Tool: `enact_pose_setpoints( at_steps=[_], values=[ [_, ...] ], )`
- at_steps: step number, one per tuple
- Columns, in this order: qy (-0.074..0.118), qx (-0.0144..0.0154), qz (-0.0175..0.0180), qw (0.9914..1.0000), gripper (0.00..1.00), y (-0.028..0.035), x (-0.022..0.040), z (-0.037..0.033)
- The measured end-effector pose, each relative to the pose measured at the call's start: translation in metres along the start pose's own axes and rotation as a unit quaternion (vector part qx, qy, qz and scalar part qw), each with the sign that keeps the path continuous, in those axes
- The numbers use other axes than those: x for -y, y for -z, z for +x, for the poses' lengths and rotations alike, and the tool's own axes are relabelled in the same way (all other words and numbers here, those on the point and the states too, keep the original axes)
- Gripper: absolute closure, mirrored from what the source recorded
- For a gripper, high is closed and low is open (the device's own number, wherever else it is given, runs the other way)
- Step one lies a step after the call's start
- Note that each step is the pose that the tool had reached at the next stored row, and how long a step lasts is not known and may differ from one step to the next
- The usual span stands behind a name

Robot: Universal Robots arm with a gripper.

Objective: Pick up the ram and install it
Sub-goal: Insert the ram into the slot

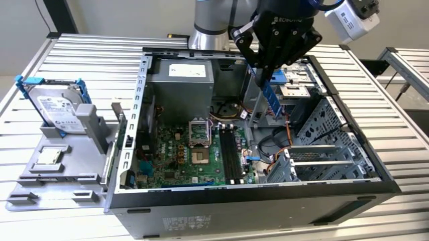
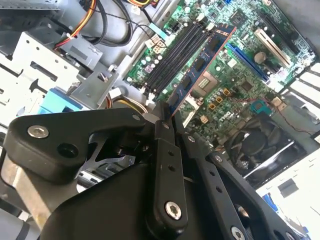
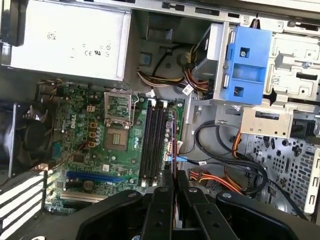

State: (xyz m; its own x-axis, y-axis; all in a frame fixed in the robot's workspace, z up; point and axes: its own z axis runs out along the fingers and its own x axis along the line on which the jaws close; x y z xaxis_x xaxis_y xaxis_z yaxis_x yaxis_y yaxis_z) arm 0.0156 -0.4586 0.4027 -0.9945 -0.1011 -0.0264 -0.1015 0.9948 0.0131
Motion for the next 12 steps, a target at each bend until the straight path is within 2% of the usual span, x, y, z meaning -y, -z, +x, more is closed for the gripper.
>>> enact_pose_setpoints(
  at_steps=[4,9,12],
  values=[
    [0.0,-0.0008,0.0013,1.0,1.0,-0.0036,0.0003,-0.0022],
    [-0.007,-0.0044,0.0013,0.99996,1.0,-0.0094,0.0009,-0.007],
    [-0.013,-0.0053,0.0013,0.9999,1.0,-0.0124,0.001,-0.008]
  ],
)
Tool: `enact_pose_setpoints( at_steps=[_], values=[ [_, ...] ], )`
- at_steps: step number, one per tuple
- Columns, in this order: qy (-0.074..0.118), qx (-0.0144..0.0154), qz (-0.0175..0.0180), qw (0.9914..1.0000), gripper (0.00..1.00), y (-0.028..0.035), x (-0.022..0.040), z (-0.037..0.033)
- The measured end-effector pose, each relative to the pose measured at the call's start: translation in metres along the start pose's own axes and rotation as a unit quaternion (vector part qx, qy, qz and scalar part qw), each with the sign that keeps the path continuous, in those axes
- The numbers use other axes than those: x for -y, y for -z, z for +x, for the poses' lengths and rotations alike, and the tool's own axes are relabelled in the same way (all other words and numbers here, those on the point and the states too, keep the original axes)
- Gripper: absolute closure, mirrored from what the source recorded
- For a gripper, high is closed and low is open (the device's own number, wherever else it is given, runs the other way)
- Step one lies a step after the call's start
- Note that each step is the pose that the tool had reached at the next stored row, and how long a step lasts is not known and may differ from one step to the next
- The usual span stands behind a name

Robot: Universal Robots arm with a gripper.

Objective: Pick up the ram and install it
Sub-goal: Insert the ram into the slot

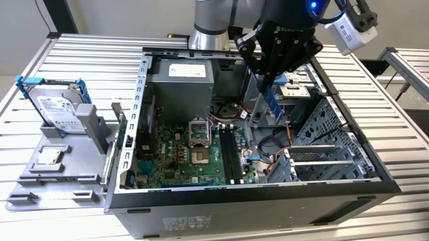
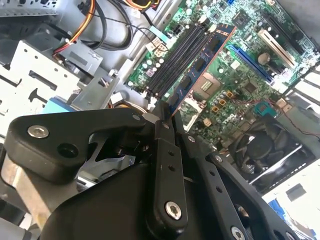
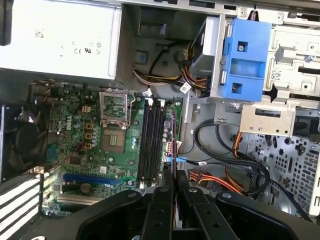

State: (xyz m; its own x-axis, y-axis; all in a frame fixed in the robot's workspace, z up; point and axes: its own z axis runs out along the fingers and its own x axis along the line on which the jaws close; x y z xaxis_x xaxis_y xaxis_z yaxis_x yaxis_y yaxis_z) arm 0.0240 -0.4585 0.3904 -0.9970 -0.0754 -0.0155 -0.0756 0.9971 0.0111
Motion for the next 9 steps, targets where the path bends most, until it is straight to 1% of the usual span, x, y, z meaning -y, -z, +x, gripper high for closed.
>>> enact_pose_setpoints(
  at_steps=[7,9],
  values=[
    [-0.009,-0.0001,0.0001,0.99996,1.0,-0.0098,0.0003,-0.0031],
    [-0.011,-0.0001,0.0002,0.99994,1.0,-0.0115,0.0004,-0.0032]
  ],
)
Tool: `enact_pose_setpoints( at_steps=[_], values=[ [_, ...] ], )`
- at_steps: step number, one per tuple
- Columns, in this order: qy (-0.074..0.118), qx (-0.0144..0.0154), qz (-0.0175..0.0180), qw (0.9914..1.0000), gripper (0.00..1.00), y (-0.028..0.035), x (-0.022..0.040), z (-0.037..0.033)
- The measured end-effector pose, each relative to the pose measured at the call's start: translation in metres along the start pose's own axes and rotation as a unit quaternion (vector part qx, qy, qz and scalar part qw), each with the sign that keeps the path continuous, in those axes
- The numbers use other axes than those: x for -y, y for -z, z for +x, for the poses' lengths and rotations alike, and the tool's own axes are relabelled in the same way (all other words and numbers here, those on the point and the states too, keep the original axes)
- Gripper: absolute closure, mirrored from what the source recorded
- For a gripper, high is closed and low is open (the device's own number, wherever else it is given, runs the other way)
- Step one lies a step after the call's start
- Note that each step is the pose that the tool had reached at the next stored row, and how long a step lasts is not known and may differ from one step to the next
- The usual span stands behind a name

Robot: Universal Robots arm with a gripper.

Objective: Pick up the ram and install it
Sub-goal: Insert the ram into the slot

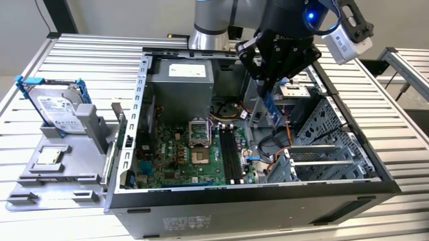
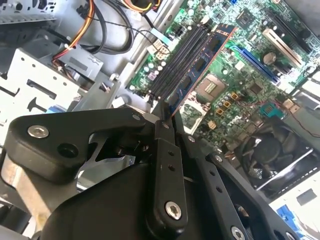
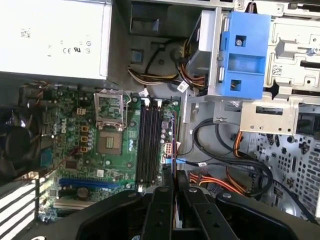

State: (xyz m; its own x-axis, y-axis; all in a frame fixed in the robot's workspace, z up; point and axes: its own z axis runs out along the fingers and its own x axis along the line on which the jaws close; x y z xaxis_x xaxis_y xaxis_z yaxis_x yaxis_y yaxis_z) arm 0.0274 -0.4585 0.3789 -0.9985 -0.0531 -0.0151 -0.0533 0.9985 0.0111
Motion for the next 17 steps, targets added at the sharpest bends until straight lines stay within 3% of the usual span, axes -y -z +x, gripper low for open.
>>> enact_pose_setpoints(
  at_steps=[17],
  values=[
    [-0.002,0.0001,0.0,1.0,1.0,-0.0289,0.0003,-0.0002]
  ],
)
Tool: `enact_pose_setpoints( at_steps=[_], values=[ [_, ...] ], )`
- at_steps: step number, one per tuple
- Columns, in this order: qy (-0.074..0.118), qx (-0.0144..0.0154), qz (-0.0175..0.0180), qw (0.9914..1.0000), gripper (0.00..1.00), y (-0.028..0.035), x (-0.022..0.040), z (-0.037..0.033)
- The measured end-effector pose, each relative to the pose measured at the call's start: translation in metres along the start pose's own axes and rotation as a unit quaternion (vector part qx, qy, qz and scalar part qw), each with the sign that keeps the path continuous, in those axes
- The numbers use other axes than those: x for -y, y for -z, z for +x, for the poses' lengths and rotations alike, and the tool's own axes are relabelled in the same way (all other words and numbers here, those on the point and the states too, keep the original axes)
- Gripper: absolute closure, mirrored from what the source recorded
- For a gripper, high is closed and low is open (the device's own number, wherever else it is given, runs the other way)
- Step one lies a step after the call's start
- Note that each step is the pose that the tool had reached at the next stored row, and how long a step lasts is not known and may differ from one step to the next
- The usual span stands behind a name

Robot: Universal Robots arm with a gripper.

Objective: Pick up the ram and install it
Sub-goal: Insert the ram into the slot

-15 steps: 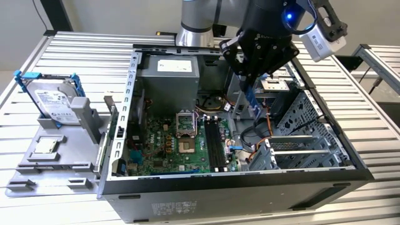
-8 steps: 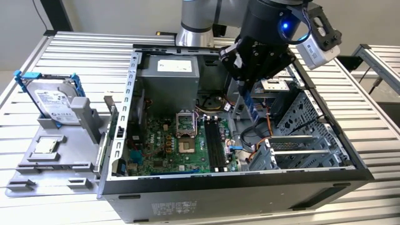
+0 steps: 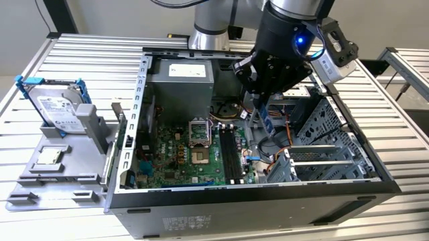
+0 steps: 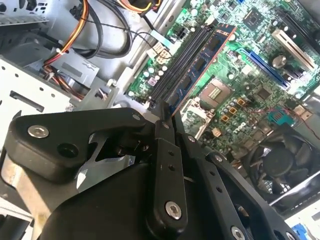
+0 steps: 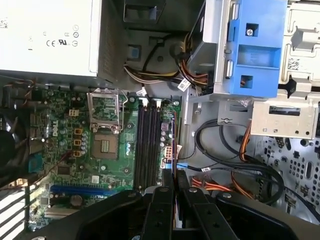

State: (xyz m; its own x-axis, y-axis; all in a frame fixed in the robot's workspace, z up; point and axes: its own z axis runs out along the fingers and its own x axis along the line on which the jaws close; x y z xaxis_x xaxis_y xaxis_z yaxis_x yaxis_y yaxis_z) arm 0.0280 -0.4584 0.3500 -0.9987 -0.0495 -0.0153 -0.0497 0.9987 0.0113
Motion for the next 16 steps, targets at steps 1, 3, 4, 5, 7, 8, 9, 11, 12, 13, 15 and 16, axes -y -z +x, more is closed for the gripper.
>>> enact_pose_setpoints(
  at_steps=[1,3,4,5,7,8,9,11,12,13,15,16],
  values=[
    [0.0,0.0,0.0,1.0,1.0,-0.0018,0.0,0.0],
    [0.0,0.0002,0.0001,1.0,1.0,-0.0055,0.0001,0.0001],
    [0.0,0.0003,0.0001,1.0,1.0,-0.0073,0.0001,0.0001],
    [0.0,0.0003,0.0001,1.0,1.0,-0.0091,0.0001,0.0001],
    [0.0,0.0003,0.0001,1.0,1.0,-0.0126,0.0,0.0002],
    [0.0,0.0003,0.0001,1.0,1.0,-0.0146,0.0,0.0002],
    [0.0,0.0004,0.0001,1.0,1.0,-0.0165,-0.0001,0.0002],
    [0.0,0.0004,0.0001,1.0,1.0,-0.02,-0.0002,0.0003],
    [-0.001,0.0003,0.0001,1.0,1.0,-0.0219,-0.0002,0.0004],
    [-0.002,0.0004,0.0001,1.0,1.0,-0.0237,-0.0002,0.0007],
    [-0.004,0.0004,0.0002,0.99999,1.0,-0.0272,-0.0002,0.0013],
    [-0.007,0.0004,0.0002,0.99998,1.0,-0.0291,-0.0003,0.0017]
  ],
)
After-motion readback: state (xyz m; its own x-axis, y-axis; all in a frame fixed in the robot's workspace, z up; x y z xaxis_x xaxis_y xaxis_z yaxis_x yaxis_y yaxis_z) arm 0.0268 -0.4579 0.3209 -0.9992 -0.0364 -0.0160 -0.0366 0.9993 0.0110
